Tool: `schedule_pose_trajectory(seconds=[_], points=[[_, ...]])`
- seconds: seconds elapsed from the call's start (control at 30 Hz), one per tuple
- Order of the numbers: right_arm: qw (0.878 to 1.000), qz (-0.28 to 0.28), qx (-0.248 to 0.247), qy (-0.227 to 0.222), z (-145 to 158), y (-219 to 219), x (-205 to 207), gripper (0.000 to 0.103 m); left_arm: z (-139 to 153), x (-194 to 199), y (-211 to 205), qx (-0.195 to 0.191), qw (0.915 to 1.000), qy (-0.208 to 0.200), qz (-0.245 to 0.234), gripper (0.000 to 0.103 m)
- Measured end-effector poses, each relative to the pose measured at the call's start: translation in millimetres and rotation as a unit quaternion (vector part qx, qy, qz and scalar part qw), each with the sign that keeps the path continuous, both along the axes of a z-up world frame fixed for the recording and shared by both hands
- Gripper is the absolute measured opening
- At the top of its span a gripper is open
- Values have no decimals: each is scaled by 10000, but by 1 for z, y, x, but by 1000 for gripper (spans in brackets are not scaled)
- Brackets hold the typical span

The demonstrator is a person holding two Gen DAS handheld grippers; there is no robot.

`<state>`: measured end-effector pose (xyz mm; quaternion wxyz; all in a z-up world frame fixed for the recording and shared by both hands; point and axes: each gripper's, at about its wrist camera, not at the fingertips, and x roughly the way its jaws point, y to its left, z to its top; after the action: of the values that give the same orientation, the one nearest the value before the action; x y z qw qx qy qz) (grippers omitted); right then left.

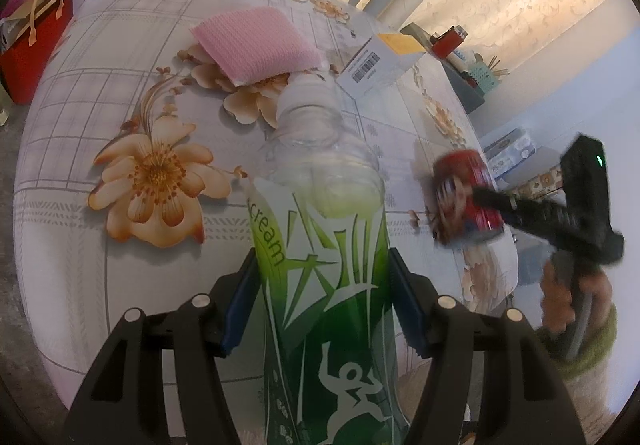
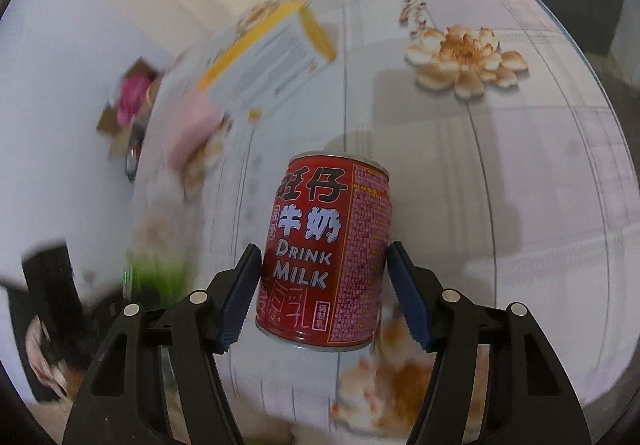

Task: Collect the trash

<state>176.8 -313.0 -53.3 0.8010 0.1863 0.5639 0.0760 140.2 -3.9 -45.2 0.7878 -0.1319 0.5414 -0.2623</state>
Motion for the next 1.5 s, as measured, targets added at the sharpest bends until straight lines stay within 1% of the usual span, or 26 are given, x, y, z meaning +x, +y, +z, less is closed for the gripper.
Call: schedule_pose_trajectory(seconds=[0.07, 0.17, 0.3, 0.47, 0.57, 0.73, 0.9, 1.03, 1.23, 1.33, 1.5], points=[[9999, 91, -44, 12, 1, 4, -14, 61, 0, 0, -2, 33, 10000, -16, -10, 60], [9999, 114, -80, 16, 0, 8, -23, 61, 0, 1, -5, 98, 9999, -49, -11, 60], [9999, 107, -86, 0, -1, 12, -20, 63, 2, 2, -10, 273, 9994, -200, 8, 60], [9999, 68, 66, 51, -10, 17, -14, 63, 1, 9, -14, 310, 9993, -213, 63, 60], [9999, 41, 123, 14, -12, 18, -15, 63, 2, 10, -15, 351, 9990, -267, 75, 60], [9998, -9, 191, -36, -11, 17, -23, 63, 3, 7, -18, 532, 9976, -443, -9, 60], [10000, 74, -16, -30, -8, 23, -36, 63, 5, -1, -26, 757, 9952, -588, -194, 60], [9999, 91, -136, 4, -6, 25, -38, 63, 6, -5, -31, 902, 9931, -689, -293, 60], [9998, 119, -103, 97, -11, 28, -31, 63, 5, -7, -36, 989, 9918, -738, -346, 60], [9995, 121, -199, 201, -19, 31, -28, 62, 6, -8, -37, 996, 9917, -740, -347, 60], [9997, 77, -133, 188, -23, 30, -31, 62, 6, -8, -38, 1009, 9915, -746, -352, 60]])
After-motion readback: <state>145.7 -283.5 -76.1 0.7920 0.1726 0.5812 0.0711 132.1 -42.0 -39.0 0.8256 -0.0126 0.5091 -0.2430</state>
